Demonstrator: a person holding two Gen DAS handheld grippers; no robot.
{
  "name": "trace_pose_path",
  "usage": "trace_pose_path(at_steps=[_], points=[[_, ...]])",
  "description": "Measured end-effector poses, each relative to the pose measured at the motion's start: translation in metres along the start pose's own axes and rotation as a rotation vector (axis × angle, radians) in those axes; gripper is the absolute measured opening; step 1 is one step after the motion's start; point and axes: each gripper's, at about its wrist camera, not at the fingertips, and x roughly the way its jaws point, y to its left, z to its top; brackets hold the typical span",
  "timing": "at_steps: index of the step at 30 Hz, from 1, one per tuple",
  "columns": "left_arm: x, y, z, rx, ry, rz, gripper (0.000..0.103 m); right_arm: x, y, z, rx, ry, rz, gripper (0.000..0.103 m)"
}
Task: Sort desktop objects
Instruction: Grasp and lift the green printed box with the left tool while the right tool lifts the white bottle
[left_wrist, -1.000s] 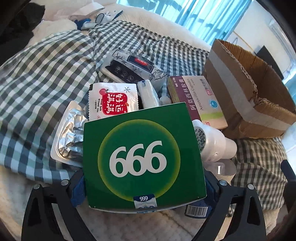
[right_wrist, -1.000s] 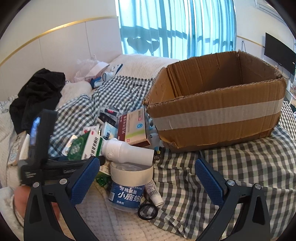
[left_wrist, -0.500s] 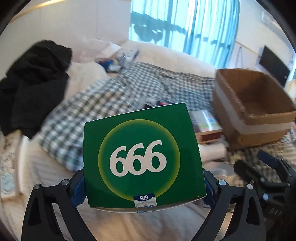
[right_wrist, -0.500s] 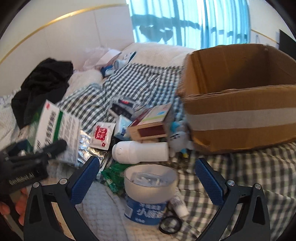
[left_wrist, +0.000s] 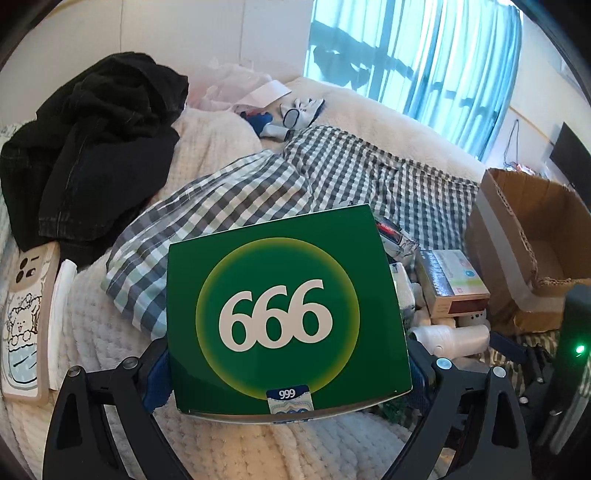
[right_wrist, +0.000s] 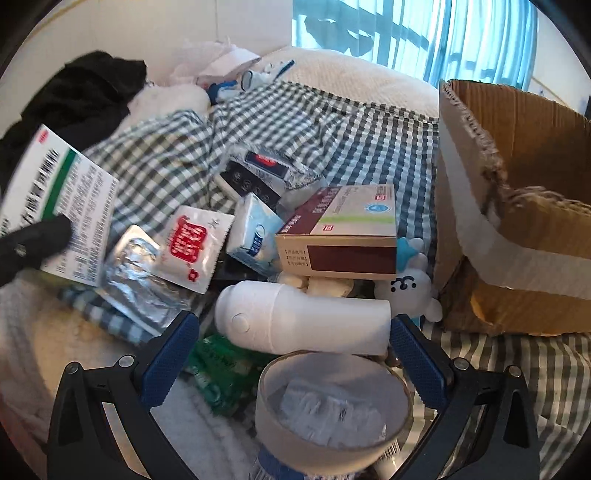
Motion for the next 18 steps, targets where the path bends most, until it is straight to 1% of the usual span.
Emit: trace_pose_path(at_steps=[4,6,7,9,13,15,18], points=[[0.001,-0.002,-0.002,0.003,0.004,0.012,0.097,0.014,0.0,0.001,0.009,0.028,-0.039,0.103],[0.003,-0.003,-0.003,0.01,0.003,0.022,0.097,0.018,0.003,0.001,0.001,0.028,-0.049,0.103],[0.003,-0.004,-0.004,0.014,0.003,0.026,0.097,0.018,0.004,0.001,-0.003,0.014,-0.059,0.103],[0.004,-0.006,-0.005,0.026,-0.004,0.031,0.097,0.02,0.009,0.002,-0.027,0.007,-0.074,0.103],[0.004,-0.009,-0.004,0.04,-0.025,0.036,0.097,0.023,0.014,0.0,-0.082,0.025,-0.122,0.103],[0.004,-0.009,-0.004,0.034,-0.026,0.029,0.097,0.024,0.014,-0.005,-0.084,0.042,-0.12,0.103],[0.002,-0.007,-0.004,0.023,-0.03,0.026,0.097,0.022,0.009,-0.006,-0.064,0.039,-0.102,0.103]])
